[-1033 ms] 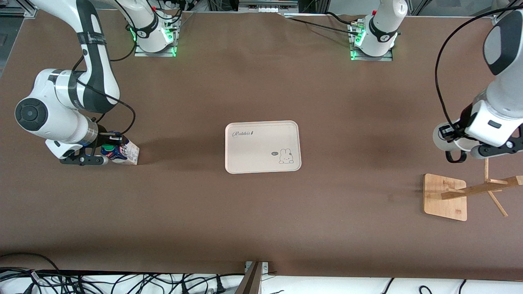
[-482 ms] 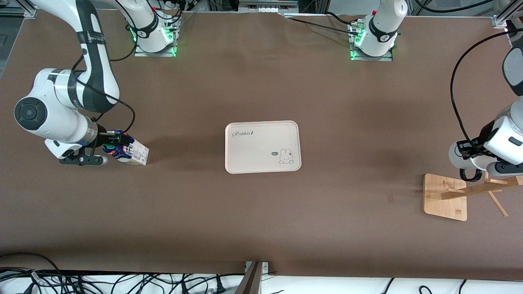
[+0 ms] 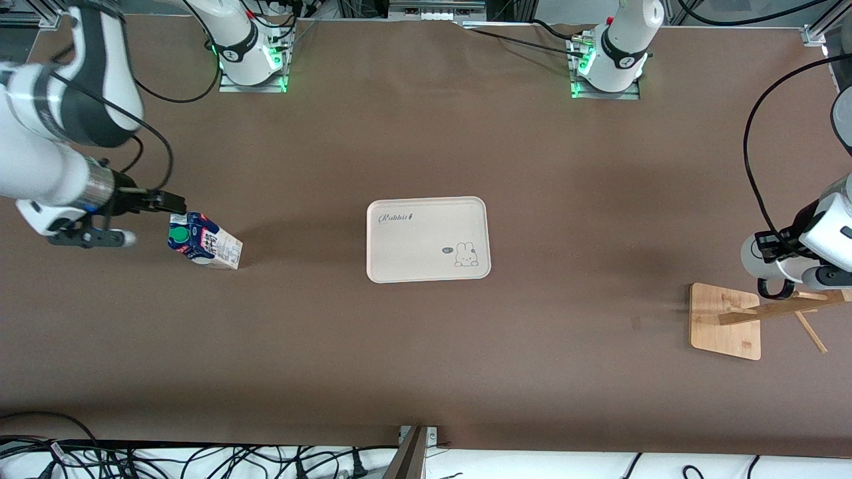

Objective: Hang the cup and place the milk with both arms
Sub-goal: 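Release the carton with the right gripper while the left gripper aligns the mug handle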

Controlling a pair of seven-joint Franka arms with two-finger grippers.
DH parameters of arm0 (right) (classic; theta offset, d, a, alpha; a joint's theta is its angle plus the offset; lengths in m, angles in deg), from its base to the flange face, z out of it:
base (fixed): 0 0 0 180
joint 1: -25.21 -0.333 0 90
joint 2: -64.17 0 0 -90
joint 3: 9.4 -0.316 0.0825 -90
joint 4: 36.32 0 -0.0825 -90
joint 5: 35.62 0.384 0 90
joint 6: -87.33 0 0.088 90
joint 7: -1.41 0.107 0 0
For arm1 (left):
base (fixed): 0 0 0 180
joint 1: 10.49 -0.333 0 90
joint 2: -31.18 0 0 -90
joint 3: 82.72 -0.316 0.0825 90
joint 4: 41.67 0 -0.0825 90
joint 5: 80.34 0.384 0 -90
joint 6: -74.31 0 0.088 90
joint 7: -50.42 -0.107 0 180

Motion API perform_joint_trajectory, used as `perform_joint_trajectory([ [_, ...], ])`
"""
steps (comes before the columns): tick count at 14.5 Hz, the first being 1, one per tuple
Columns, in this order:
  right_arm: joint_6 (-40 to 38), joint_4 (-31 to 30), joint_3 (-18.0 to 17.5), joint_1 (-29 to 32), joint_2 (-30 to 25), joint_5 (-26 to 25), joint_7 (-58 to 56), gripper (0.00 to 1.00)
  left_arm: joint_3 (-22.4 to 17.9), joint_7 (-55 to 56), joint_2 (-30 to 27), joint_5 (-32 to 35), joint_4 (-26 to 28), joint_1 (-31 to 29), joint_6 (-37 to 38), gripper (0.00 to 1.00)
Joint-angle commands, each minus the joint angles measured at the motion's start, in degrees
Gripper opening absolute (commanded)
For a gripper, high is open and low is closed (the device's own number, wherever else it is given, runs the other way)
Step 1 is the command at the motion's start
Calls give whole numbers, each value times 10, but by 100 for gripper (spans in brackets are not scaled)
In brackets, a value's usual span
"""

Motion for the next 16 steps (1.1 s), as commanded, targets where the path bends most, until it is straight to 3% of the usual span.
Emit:
perform_joint_trajectory([
  [1,-58,59,19,1,-5,-4,-7,100,3,-22,7,-8,-25,-8,4,0],
  [5,-116,141,18,4,7,-72,-13,100,3,-30,9,-21,-31,-23,4,0],
  [7,-143,183,21,9,30,-74,-13,100,3,-30,13,-23,-43,-29,4,0],
  [11,-136,182,6,45,28,-65,-8,100,3,-30,25,-39,-59,-48,4,0],
  [12,-134,182,-25,65,21,-75,-7,100,2,-29,27,-39,-57,-51,5,0],
  [14,-137,181,-125,132,3,-130,-7,100,3,-29,41,-56,-58,-74,5,0],
  [16,-136,163,-204,203,-19,-144,-4,100,5,-25,45,-55,-58,-72,3,99],
])
